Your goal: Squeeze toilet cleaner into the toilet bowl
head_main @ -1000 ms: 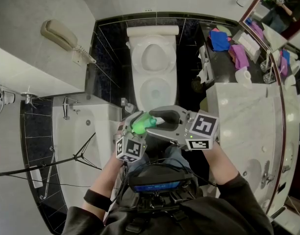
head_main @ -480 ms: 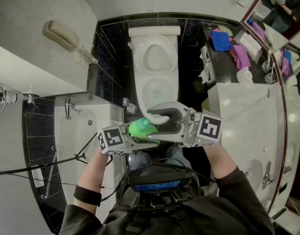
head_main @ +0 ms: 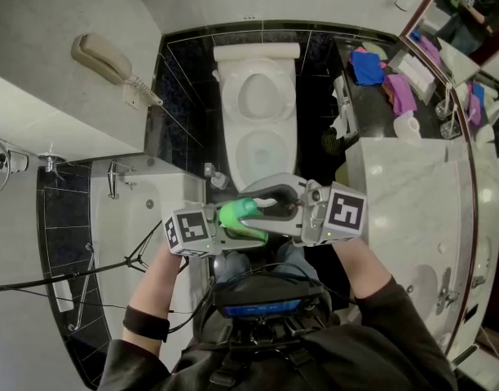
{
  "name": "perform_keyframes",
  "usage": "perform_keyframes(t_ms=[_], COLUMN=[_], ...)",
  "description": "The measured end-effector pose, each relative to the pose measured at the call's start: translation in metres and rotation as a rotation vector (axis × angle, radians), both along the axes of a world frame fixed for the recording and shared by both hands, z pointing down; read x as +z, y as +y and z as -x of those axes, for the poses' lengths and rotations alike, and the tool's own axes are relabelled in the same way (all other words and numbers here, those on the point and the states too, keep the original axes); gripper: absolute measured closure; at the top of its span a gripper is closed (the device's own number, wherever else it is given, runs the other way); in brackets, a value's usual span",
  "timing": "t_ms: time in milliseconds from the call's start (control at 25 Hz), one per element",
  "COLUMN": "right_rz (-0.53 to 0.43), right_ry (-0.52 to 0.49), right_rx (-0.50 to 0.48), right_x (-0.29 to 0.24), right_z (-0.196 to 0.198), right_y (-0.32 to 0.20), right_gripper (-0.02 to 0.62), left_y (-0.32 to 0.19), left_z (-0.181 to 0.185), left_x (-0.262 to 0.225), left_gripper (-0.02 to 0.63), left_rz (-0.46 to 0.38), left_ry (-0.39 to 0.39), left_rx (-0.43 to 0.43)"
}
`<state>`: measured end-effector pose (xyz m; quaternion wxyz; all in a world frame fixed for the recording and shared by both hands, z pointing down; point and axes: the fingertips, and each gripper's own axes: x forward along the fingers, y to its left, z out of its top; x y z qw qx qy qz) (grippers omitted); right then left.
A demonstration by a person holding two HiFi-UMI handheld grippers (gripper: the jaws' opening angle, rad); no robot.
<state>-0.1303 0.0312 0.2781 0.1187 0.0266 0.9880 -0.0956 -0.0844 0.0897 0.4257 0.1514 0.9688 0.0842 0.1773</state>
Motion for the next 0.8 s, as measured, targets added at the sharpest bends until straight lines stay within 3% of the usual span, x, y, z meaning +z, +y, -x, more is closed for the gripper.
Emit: perform_keyframes(t_ms=[160, 440, 560, 800], right_rz=[0.079, 0.188, 0.245, 0.376], right_ry=[0.017, 0.127, 0.171, 0.223], right_rx=[0.021, 0.113, 0.145, 0.197], right_x=[0.008, 0.034, 0.046, 0.068], right_z=[-0.002, -0.004, -0.004, -0.007], right_y=[-0.005, -0.022, -0.025, -0.033], right_gripper=[0.439, 0.439, 0.437, 0.436], left_y=[-0.013, -0.063, -0.078, -0.097], left_z=[-0.002, 0.006, 0.016, 0.03], left_x=[0.009, 0.035, 0.053, 0.07], left_gripper=[0.414, 0.414, 0.414, 0.414], left_rz=[-0.057, -0.305, -0.369, -0.506], left_ry=[-0.047, -0.202, -0.261, -0.361], left_rx=[-0.092, -0.435, -0.592, -0.776])
